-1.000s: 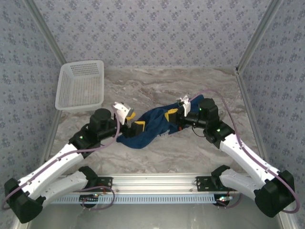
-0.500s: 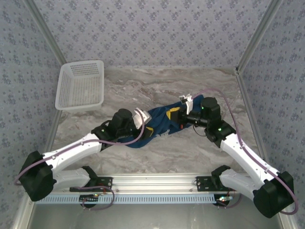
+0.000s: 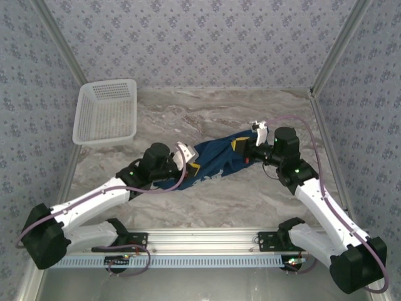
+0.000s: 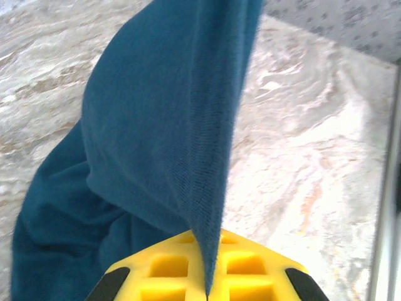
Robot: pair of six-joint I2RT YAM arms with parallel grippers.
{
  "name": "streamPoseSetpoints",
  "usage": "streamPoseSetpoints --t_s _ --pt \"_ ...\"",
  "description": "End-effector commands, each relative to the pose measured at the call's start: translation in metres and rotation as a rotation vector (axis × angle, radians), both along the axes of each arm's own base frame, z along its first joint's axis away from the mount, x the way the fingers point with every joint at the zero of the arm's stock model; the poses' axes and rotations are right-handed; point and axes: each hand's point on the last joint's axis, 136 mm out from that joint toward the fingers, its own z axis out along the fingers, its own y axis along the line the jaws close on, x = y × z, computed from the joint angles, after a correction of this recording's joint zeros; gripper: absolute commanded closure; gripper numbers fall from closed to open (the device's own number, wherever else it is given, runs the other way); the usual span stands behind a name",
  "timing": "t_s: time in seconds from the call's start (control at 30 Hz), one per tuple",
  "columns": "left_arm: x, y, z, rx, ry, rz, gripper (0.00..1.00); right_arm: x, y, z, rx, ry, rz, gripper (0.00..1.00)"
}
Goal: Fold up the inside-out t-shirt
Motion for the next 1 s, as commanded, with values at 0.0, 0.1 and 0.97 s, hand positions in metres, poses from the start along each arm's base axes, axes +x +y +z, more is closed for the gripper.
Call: streamPoseSetpoints --t_s 0.0,0.1,0.97 --pt "-0.020 -0.002 0.015 -0.100 0.006 -0.086 1.00 0.010 -0.018 0.012 -0.044 -0.023 -0.113 1.00" --pt "-0.029 -0.003 0.031 -0.163 -0.020 -0.125 1.00 0.003 -0.018 0.003 -0.095 -0.013 -0.100 1.00" --pt "-0.002 -0.023 -0.042 0.115 0.196 0.027 0.29 0.027 -0.064 -0.099 -0.347 0.228 -0.473 0.43"
